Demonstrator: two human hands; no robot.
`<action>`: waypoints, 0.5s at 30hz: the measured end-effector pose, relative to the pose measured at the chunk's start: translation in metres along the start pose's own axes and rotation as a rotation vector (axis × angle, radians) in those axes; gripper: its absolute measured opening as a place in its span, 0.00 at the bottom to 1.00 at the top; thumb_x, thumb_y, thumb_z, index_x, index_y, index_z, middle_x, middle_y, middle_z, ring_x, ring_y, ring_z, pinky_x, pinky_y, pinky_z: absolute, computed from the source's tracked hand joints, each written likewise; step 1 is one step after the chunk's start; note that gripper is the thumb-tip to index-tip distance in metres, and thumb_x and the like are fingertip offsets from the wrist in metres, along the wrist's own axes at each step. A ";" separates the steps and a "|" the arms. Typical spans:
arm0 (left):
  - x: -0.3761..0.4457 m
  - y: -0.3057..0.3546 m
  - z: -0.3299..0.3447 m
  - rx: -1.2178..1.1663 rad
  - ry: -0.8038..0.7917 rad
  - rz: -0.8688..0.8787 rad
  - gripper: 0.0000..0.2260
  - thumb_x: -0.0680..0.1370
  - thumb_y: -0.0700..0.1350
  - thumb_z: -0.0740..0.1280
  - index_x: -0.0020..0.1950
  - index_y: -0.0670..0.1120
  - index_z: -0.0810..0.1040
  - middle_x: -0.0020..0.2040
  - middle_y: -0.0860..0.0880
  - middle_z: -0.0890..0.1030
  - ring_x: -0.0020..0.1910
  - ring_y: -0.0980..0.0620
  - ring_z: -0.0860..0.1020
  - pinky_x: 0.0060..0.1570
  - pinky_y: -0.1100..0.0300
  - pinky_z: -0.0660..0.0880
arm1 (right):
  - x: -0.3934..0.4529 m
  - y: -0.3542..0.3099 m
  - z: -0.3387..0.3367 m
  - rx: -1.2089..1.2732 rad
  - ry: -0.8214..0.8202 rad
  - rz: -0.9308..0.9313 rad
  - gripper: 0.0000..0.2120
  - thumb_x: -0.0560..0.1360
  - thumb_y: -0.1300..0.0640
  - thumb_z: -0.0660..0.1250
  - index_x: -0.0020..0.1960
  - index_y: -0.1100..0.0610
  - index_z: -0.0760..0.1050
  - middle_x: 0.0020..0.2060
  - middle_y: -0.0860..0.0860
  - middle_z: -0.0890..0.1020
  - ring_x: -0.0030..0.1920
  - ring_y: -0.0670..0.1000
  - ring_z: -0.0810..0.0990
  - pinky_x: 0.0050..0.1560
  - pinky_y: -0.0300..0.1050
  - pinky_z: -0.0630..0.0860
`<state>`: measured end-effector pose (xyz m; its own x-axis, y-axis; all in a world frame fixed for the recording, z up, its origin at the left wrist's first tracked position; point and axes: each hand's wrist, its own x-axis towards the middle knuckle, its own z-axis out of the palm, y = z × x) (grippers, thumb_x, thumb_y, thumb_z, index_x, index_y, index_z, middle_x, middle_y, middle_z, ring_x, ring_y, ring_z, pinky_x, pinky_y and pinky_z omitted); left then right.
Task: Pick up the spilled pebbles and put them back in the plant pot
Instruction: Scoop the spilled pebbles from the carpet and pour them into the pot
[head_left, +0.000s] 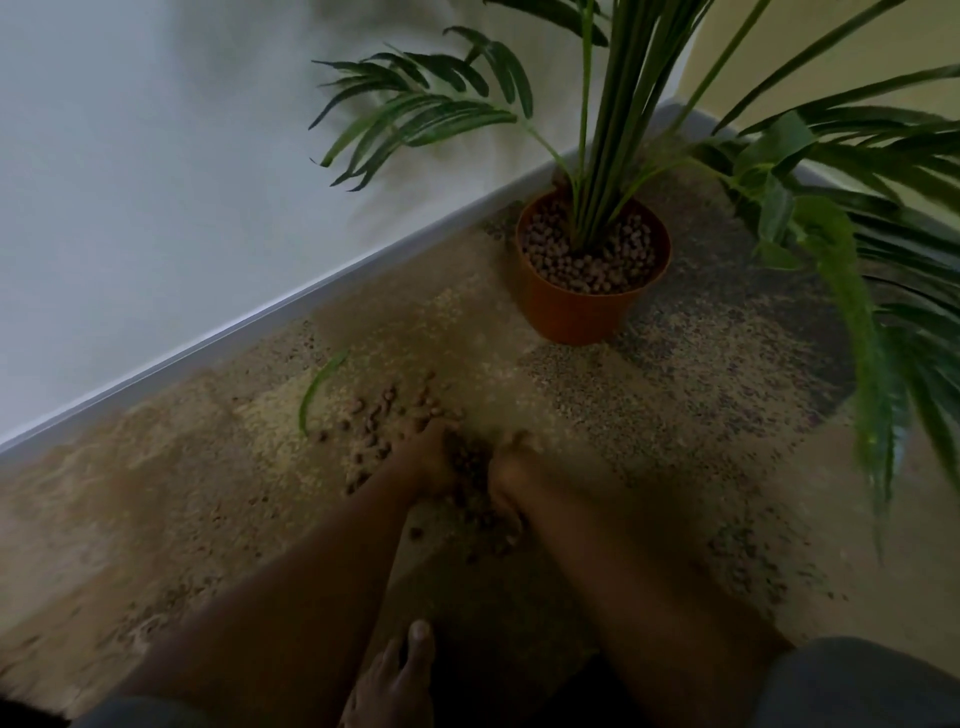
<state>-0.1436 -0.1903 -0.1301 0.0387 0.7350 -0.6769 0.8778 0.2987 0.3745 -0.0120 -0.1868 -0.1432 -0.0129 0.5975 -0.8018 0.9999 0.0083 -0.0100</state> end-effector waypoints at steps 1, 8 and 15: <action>-0.002 -0.001 0.001 0.056 0.004 0.006 0.37 0.70 0.51 0.73 0.75 0.55 0.59 0.74 0.43 0.60 0.72 0.38 0.63 0.69 0.45 0.66 | 0.001 -0.003 0.008 0.014 0.084 -0.010 0.43 0.76 0.58 0.68 0.79 0.62 0.43 0.77 0.62 0.50 0.75 0.64 0.57 0.68 0.55 0.68; -0.014 0.009 0.010 0.067 0.062 0.030 0.33 0.70 0.42 0.73 0.71 0.52 0.61 0.70 0.42 0.60 0.67 0.39 0.67 0.52 0.55 0.69 | -0.012 0.007 0.004 0.328 0.212 -0.109 0.58 0.57 0.64 0.83 0.77 0.55 0.52 0.75 0.60 0.57 0.73 0.64 0.63 0.67 0.59 0.70; -0.020 0.008 0.014 -0.325 0.142 0.021 0.12 0.72 0.42 0.70 0.53 0.51 0.73 0.48 0.51 0.78 0.48 0.51 0.78 0.39 0.62 0.72 | -0.017 0.018 0.003 0.454 0.293 -0.270 0.38 0.63 0.62 0.79 0.70 0.55 0.68 0.69 0.54 0.65 0.66 0.60 0.70 0.58 0.51 0.77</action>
<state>-0.1302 -0.2112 -0.1226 -0.0317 0.8132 -0.5812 0.6786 0.4444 0.5848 0.0057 -0.1988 -0.1315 -0.2020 0.8185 -0.5379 0.8608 -0.1136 -0.4961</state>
